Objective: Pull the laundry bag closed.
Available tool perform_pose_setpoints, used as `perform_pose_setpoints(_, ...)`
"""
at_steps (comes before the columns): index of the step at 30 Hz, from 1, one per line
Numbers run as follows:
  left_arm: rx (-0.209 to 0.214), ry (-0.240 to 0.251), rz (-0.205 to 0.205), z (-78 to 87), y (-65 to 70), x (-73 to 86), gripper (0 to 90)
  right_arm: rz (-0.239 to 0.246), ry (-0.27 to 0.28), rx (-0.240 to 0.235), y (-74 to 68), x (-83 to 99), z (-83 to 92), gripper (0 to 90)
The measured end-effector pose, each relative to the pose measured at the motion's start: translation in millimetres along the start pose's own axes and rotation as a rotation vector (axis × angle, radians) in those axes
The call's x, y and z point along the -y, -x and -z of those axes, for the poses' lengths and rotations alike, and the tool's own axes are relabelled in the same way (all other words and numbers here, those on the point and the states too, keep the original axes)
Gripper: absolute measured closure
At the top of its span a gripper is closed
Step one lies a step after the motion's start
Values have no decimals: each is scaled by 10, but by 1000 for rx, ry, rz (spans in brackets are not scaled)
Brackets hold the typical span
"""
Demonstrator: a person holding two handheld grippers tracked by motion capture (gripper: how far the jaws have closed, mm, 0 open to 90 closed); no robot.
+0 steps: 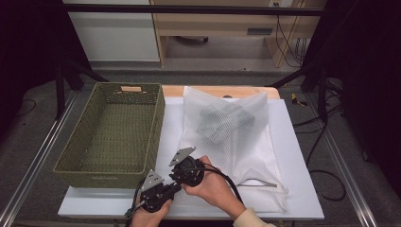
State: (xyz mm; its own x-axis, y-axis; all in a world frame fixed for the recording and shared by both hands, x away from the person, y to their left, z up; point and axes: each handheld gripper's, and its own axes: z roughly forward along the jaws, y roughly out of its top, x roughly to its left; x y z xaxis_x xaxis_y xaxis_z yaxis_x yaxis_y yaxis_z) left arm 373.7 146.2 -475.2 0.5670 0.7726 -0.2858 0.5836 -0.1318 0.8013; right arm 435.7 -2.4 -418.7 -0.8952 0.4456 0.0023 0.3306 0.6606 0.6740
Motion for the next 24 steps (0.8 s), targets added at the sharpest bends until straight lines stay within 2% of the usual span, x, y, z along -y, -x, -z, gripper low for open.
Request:
perform_pose_setpoints(6,-12,-7,4,5,-18,10,866,-6,-1,12,-6,23,77,800)
perform_pose_setpoints(11,-17,-7,-14,9,5,4,867,-23,-1,12,33,64,128,802)
perform_pose_setpoints(15,-14,0,-14,20,14,3,867,-21,3,8,30,5,126,784)
perform_pose_setpoints(20,-15,4,-12,30,14,4,868,9,-59,2,-19,-135,17,717)
perform_pose_setpoints(24,-15,2,-14,32,12,6,868,-6,-90,-5,-40,-184,-87,708)
